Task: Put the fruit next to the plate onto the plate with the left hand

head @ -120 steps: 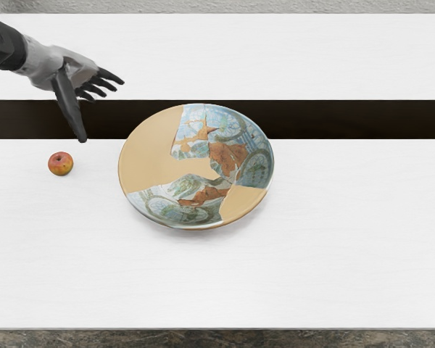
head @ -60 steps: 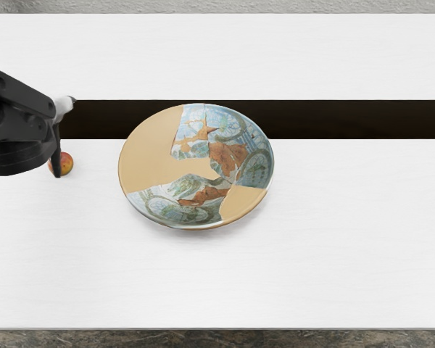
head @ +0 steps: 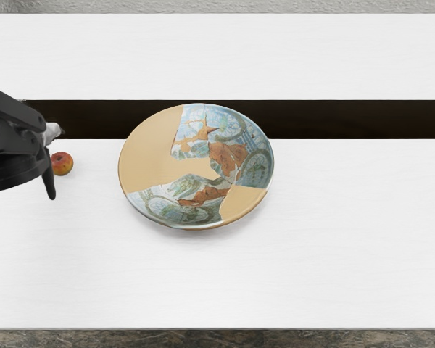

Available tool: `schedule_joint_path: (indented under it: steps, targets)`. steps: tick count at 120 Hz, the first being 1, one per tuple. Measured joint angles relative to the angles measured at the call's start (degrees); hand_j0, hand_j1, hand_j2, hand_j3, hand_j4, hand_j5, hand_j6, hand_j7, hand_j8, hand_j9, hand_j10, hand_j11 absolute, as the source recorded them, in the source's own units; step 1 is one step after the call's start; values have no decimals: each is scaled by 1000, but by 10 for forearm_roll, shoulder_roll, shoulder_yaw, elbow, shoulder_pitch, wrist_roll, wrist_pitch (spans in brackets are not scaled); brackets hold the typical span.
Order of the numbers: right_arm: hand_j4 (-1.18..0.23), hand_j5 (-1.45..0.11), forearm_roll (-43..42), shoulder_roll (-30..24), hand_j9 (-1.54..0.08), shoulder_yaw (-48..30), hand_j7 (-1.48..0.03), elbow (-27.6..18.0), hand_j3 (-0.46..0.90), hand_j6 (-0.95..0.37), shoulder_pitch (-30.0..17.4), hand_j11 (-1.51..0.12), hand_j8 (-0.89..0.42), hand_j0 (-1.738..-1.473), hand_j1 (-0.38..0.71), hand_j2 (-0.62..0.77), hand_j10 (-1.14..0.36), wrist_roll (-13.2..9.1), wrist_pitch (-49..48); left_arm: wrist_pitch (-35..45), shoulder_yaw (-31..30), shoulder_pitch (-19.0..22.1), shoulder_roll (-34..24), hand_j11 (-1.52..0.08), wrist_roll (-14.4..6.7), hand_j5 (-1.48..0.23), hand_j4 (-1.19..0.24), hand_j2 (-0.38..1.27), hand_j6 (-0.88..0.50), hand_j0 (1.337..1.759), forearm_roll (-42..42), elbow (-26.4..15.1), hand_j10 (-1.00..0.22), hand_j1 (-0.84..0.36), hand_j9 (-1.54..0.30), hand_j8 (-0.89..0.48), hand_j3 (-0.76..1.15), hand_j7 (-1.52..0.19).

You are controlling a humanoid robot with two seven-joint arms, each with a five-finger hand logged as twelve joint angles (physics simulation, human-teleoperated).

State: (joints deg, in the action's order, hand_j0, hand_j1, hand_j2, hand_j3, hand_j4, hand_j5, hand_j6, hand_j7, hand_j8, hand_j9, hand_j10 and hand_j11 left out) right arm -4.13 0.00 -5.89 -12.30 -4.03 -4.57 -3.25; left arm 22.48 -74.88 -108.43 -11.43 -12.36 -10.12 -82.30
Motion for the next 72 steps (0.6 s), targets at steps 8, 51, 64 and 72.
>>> schedule_joint_path:
  steps: [8, 51, 64, 72]
  targets:
    - [-18, -23, 0, 0, -23, 0, -23, 0, 0, -18, 0, -23, -18, -1658, -328, -4, -18, 0, 0, 10, 10, 21, 2, -122, 0, -122, -94, 19, -94, 1658, -9, 14, -94, 237, -122, -94, 0, -122]
    - [-17, -23, 0, 0, -23, 0, -23, 0, 0, -17, 0, -23, -17, -1658, -328, -4, -17, 0, 0, 15, 28, 70, -18, -180, 6, -180, -139, 28, -139, 1658, -34, 100, -139, 183, -180, -139, 0, -180]
    - [-18, -23, 0, 0, -23, 0, -23, 0, 0, -18, 0, -23, -18, -1658, -328, -4, -18, 0, 0, 3, 32, 80, -21, -194, 10, -194, -149, 30, -150, 1658, -37, 122, -149, 171, -194, -149, 0, -194]
    - [-17, -23, 0, 0, -23, 0, -23, 0, 0, -17, 0, -23, -17, -1658, -328, -4, -17, 0, 0, -1, 42, 81, -19, -207, 12, -207, -159, 32, -160, 1658, -38, 128, -159, 158, -207, -160, 0, -207]
